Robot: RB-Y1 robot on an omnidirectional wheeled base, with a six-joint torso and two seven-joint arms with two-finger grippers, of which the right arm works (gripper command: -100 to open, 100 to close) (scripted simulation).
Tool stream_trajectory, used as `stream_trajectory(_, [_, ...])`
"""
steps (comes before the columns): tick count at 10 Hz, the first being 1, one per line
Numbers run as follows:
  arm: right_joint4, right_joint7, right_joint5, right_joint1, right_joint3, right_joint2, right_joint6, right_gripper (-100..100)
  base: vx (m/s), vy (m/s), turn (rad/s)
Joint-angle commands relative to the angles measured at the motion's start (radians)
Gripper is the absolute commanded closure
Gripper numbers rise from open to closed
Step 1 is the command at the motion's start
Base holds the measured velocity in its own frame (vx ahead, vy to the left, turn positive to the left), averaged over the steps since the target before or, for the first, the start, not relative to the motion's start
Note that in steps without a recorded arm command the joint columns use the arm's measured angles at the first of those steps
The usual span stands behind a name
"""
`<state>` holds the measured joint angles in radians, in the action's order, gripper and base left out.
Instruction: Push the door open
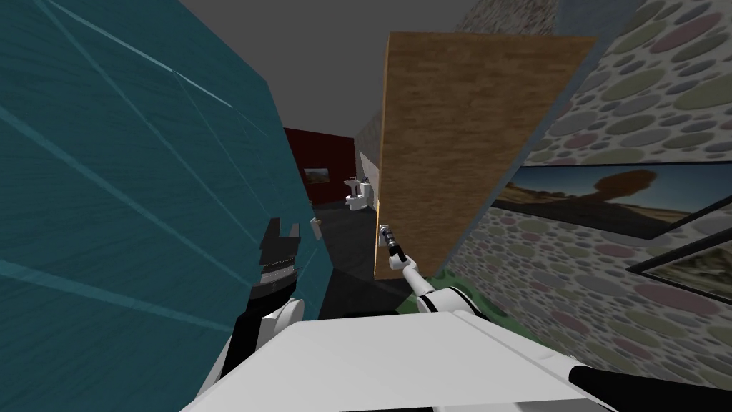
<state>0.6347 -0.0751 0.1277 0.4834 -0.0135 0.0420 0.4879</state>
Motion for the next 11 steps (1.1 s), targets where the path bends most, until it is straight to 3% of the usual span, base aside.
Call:
stream_trajectory(1, [0.028, -0.003, 0.002, -0.014, -0.013, 0.017, -0.016, 100, 0.054, -0.013, -0.037])
stream_trajectory(4, [0.050, -0.016, 0.000, -0.027, -0.034, 0.026, -0.024, 100, 0.126, -0.037, -0.132])
stream_trajectory(5, [0.039, -0.016, 0.002, -0.019, -0.029, 0.022, -0.022, -100, -0.024, 0.006, -0.034])
stream_trajectory(9, [0.042, -0.014, 0.004, -0.018, -0.026, 0.011, -0.027, -100, -0.218, 0.090, -0.014])
stream_trajectory(11, [0.044, -0.013, 0.005, -0.017, -0.023, -0.008, -0.031, -100, -0.275, 0.069, -0.023])
